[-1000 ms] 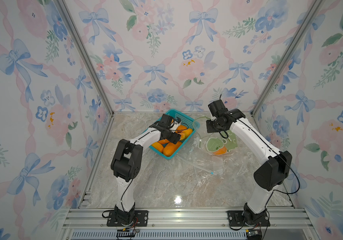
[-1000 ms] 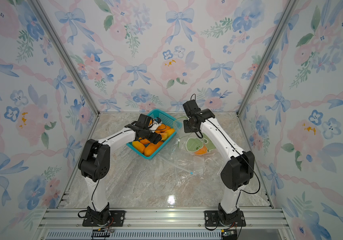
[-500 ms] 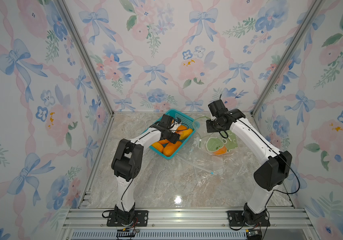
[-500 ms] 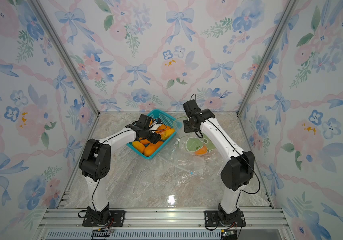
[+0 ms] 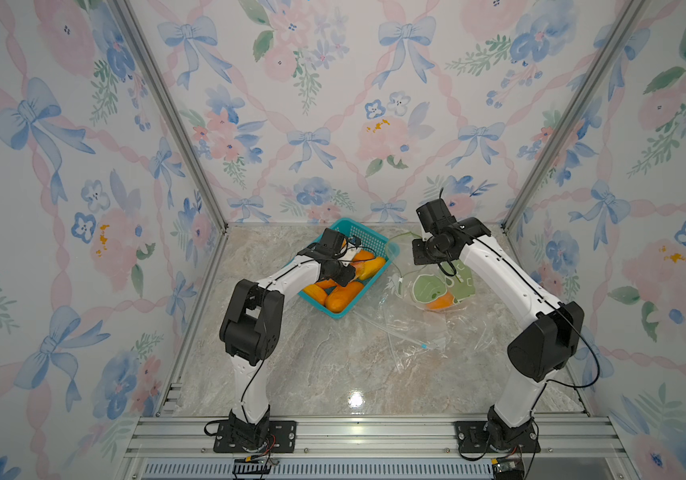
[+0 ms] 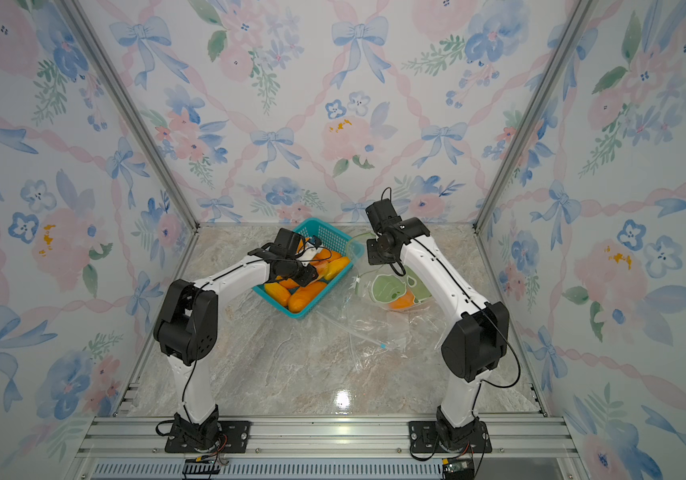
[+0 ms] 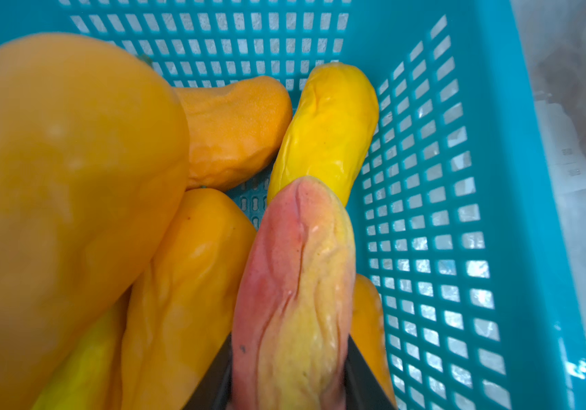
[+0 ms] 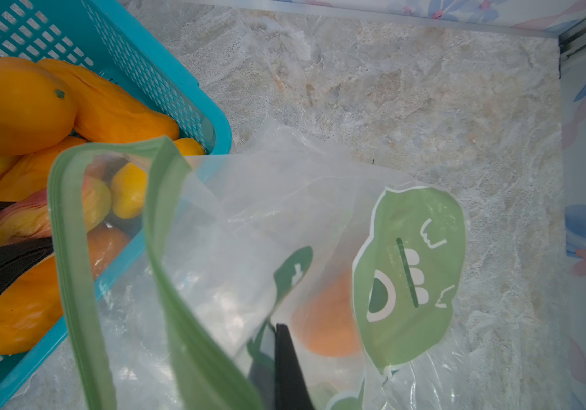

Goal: Place the mango in a zip-top bag and seal the zipper
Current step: Pick up the mango from the basket, then place the mango in the zipper food storage bag.

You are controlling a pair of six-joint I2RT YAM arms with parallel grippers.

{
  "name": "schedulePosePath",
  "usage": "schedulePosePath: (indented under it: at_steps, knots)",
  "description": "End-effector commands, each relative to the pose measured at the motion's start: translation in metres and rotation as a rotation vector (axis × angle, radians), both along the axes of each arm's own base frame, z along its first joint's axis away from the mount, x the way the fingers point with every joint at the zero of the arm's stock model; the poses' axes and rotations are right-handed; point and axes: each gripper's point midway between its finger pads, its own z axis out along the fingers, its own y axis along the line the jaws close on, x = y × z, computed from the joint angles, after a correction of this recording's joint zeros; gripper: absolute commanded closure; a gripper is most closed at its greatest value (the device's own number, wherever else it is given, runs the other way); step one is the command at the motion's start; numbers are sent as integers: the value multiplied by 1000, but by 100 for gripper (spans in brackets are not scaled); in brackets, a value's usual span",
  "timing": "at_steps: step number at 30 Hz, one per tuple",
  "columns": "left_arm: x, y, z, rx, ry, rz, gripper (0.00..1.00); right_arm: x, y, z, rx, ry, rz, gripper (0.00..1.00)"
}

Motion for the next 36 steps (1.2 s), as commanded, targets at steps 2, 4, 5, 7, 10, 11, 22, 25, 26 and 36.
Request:
schedulePosePath:
  at_steps: [2,4,5,7,10,11,22,25,26,36]
  knots:
    - [-10,-13,73,-150,-70,-2,74,-2,5,4,38,-12,1,97]
    - [-11,-19,93,-213,-75,10,79,-2,6,5,49,-18,4,97]
    - [-12,-21,102,-246,-71,21,81,-2,7,5,55,-22,7,97]
    - [-15,-29,120,-325,-51,24,84,-2,9,7,68,-30,13,97]
    - [-28,-50,143,-472,30,-14,86,-2,14,8,83,-45,29,97]
    - [-34,-58,149,-513,60,-38,86,-2,15,9,88,-50,33,97]
    - [-70,-97,146,-614,248,-84,87,-6,36,19,134,-114,120,97]
    - [-70,-100,134,-609,286,-65,87,-8,43,20,141,-128,147,97]
    - [-68,-100,130,-606,294,-54,86,-9,44,20,142,-130,155,97]
    - [-42,-115,130,-636,321,22,77,-21,51,18,145,-135,194,97]
